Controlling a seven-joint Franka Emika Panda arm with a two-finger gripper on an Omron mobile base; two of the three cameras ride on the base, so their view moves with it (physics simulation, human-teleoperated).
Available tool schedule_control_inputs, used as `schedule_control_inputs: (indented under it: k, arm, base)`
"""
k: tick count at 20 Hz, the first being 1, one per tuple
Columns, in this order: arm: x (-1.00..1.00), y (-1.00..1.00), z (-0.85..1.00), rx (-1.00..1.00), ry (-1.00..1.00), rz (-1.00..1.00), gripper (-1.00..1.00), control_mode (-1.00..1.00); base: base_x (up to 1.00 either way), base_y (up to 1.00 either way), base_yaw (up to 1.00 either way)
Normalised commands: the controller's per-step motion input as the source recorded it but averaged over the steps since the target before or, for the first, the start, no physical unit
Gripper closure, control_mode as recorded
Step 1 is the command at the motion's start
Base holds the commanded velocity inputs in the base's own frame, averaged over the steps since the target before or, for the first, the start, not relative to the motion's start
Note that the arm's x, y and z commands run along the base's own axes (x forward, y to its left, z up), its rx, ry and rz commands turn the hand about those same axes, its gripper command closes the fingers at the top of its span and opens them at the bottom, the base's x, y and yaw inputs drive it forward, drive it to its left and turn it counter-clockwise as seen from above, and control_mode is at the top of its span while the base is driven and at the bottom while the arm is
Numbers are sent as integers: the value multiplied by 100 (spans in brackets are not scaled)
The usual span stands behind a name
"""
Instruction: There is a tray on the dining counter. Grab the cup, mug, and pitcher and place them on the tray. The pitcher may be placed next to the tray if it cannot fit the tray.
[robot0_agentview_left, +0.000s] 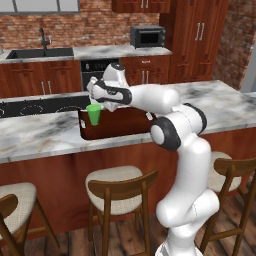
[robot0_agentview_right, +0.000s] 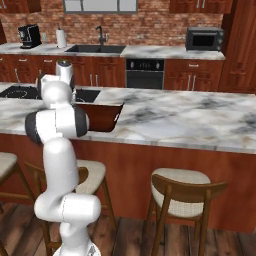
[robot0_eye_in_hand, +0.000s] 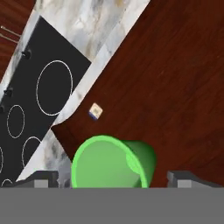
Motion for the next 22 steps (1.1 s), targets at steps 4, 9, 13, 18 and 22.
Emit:
schedule_control_inputs:
  k: [4, 9, 13, 18, 22]
  arm:
    - [-21, -33, 93, 0, 0, 3, -100, -100]
    - [-86, -79, 63, -7, -3, 16, -100, -100]
    - [-100, -85, 39, -16, -9, 28, -100, -100]
    - [-100, -69, 27, -20, -5, 29, -100, -100]
    - [-100, -47, 24, -27, -1, 31, -100, -100]
  base:
    - [0, 0, 0]
    - [0, 0, 0]
    - [0, 0, 0]
    - [0, 0, 0]
    - [0, 0, 0]
